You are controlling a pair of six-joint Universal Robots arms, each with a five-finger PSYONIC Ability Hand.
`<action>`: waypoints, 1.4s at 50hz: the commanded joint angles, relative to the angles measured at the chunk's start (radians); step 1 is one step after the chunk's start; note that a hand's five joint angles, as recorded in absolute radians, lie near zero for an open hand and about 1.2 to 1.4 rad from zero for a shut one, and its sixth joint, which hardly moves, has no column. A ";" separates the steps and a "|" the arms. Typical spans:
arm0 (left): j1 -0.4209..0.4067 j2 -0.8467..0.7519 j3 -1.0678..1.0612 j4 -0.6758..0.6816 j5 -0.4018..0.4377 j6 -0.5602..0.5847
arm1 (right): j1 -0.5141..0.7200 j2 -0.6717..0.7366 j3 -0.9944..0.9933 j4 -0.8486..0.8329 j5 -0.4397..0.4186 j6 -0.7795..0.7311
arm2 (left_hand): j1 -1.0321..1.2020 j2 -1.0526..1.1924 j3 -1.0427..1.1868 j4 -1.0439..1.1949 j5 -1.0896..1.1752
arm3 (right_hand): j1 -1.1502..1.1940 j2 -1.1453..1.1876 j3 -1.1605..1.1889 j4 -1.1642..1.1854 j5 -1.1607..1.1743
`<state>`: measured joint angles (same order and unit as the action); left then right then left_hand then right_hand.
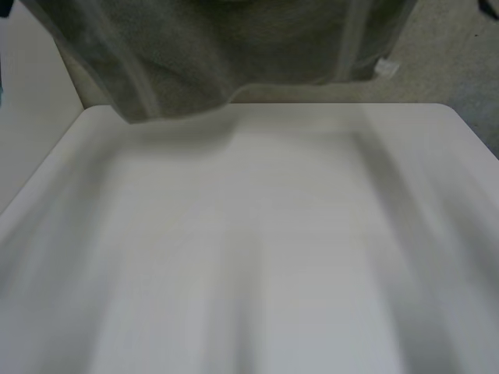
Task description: Fold the towel.
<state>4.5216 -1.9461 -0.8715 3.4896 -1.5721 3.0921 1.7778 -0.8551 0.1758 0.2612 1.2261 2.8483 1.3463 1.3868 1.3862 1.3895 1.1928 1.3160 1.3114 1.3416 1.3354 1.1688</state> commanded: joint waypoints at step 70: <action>0.269 0.075 -0.859 -0.133 0.561 0.300 | -0.182 -0.223 0.970 0.369 -0.013 -0.560 | 0.050 0.009 0.010 0.007 0.029 | 0.080 0.085 0.055 0.061 0.053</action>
<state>4.8285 -1.7307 -1.8041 3.4108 -0.9399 3.2378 1.5918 -1.1321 1.1586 0.6653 1.2262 2.2762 1.3463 1.3869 1.3859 1.3903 1.1929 1.3161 1.3114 1.3412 1.3354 1.1689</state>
